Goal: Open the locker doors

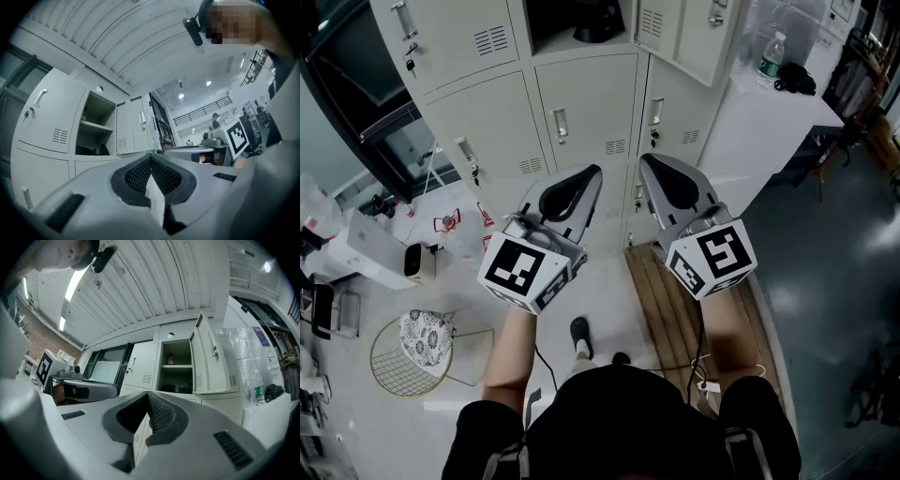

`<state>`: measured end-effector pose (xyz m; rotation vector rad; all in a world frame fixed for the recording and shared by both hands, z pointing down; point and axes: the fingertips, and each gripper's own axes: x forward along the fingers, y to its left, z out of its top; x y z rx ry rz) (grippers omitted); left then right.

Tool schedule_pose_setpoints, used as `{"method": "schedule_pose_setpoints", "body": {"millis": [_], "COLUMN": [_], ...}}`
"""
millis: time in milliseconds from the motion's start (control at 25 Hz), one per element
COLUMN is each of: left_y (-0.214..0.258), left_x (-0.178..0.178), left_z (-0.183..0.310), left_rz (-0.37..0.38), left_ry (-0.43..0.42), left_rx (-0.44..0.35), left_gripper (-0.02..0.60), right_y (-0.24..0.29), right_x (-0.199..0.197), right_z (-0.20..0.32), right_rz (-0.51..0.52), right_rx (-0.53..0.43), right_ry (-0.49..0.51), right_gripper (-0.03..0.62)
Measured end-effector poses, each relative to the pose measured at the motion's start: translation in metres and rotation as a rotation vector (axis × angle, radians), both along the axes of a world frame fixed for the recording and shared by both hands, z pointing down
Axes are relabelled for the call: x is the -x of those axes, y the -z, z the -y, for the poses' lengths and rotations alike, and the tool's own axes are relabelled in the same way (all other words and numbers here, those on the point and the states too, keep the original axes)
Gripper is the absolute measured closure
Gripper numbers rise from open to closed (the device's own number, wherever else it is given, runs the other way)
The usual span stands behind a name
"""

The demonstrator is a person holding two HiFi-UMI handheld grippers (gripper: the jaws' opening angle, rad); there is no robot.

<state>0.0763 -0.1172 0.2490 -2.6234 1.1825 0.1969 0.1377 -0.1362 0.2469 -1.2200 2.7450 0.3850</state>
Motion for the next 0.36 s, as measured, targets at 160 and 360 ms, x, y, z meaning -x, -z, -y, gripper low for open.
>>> {"method": "schedule_pose_setpoints", "body": {"millis": [160, 360], "left_y": [0.0020, 0.0022], "left_x": [0.0007, 0.0018], "left_z": [0.0012, 0.0042], "left_rz": [0.003, 0.003], "left_ry": [0.002, 0.007], "left_rx": [-0.003, 0.007], "left_gripper": [0.563, 0.563], "right_y": [0.0002, 0.0007], "right_x": [-0.0020, -0.0035], "right_z": [0.0015, 0.0055], "right_rz": [0.010, 0.012], "right_rx": [0.004, 0.002], "right_ry": [-0.002, -0.003], "right_gripper": [0.591, 0.591]}}
